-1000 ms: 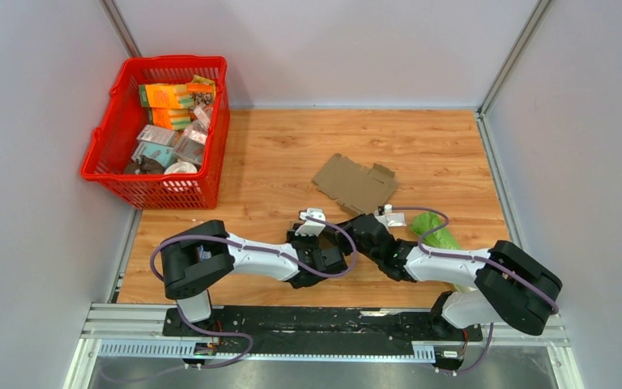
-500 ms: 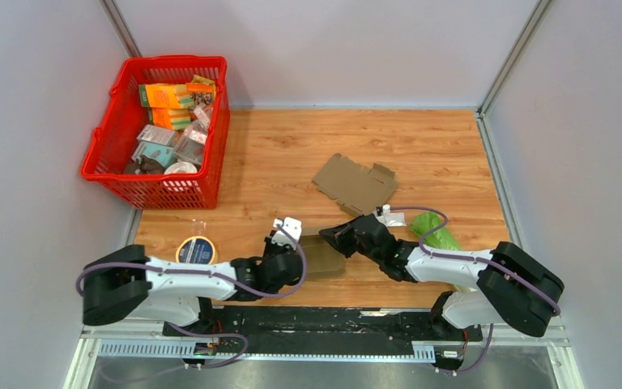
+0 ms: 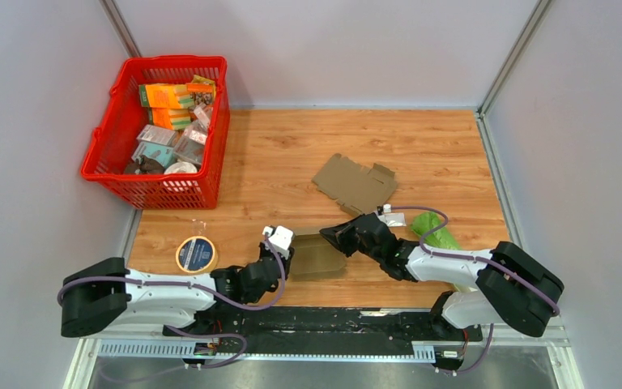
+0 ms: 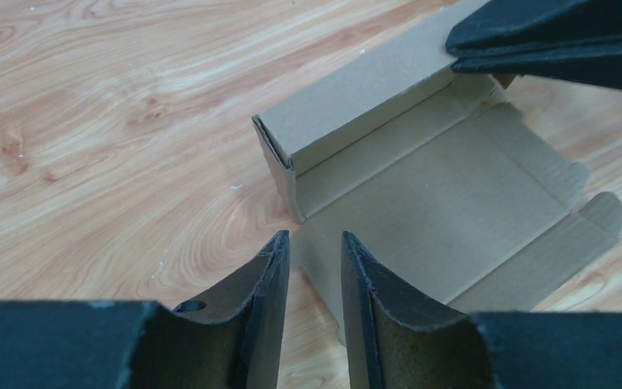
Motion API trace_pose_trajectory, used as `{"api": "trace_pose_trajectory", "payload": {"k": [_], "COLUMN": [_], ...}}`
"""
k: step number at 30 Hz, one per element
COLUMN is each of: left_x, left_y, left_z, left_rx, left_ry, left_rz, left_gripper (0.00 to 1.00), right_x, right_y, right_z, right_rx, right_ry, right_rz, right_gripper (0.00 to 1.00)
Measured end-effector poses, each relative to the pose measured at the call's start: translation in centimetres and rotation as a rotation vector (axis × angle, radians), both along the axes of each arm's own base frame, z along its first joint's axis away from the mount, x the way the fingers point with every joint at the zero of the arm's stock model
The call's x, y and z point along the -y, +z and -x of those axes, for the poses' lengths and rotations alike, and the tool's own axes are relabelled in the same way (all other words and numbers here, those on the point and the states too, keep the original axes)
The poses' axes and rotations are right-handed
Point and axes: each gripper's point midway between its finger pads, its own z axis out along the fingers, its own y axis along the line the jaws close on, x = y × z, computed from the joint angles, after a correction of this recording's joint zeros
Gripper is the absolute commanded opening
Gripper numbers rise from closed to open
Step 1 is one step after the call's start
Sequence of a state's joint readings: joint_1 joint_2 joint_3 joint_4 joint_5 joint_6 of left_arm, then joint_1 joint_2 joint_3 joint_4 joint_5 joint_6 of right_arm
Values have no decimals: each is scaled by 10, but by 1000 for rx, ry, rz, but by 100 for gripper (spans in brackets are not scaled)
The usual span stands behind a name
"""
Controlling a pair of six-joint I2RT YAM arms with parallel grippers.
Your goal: Fold the paper box
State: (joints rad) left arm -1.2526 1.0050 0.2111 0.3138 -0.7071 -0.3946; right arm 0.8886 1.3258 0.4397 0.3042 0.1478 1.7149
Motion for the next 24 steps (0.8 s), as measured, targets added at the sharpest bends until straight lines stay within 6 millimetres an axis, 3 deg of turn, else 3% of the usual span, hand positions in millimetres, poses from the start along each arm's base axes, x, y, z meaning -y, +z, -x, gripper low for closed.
{"api": "trace_pose_trajectory", "payload": {"k": [5,13,21,23,24], "left_x": [4,6,4,3,3], "left_y": [-13,-12,-17,-17,-18], "left_z": [-5,-25,-38,-42,-43], "left_rx": [3,33,54,71,77], "left_ry": [9,114,178,211,223], "left_rz": [-81,-128,-176,-180,-179], "left_gripper": [33,32,13,6,4], "right_x": [0,0,0,0,0], "right_y": [0,0,0,0,0], "right_z": [0,0,0,0,0], "right_rx": [-1,-1,-5,-6,-7], "right_ry": [1,1,0,-2,-2], "right_rz": [-1,-1,-4,-6,-7], "right_gripper": [0,0,0,9,29]}}
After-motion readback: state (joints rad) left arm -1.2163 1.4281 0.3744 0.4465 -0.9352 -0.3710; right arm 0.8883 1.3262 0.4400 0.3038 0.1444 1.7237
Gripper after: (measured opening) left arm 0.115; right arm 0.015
